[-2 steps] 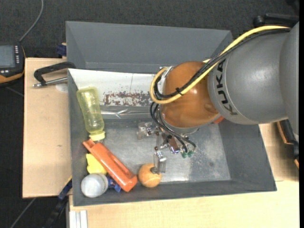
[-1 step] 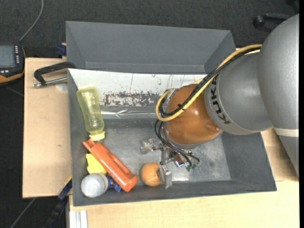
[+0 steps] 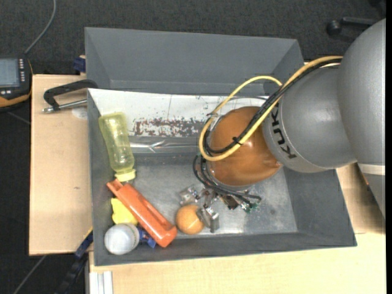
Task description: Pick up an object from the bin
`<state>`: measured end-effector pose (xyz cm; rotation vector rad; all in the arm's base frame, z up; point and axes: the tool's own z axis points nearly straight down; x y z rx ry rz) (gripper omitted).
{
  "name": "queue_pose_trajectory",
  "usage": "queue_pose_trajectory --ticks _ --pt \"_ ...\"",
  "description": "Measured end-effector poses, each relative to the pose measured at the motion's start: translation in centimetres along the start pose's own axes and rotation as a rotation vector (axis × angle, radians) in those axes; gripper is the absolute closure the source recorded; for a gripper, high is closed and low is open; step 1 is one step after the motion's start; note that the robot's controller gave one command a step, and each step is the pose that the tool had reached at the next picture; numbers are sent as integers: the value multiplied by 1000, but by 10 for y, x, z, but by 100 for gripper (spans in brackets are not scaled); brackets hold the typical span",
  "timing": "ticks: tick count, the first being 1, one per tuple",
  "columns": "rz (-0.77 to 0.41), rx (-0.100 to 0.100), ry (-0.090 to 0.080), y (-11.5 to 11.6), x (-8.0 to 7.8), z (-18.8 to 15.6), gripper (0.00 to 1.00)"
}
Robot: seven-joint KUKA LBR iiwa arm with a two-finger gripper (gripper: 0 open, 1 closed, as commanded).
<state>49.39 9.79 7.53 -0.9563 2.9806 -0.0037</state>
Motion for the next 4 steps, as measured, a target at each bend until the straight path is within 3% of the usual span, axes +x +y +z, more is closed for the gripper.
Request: queue_pose_trajectory --ticks 4 --pt "0 -3 -1 2 0 -18 100"
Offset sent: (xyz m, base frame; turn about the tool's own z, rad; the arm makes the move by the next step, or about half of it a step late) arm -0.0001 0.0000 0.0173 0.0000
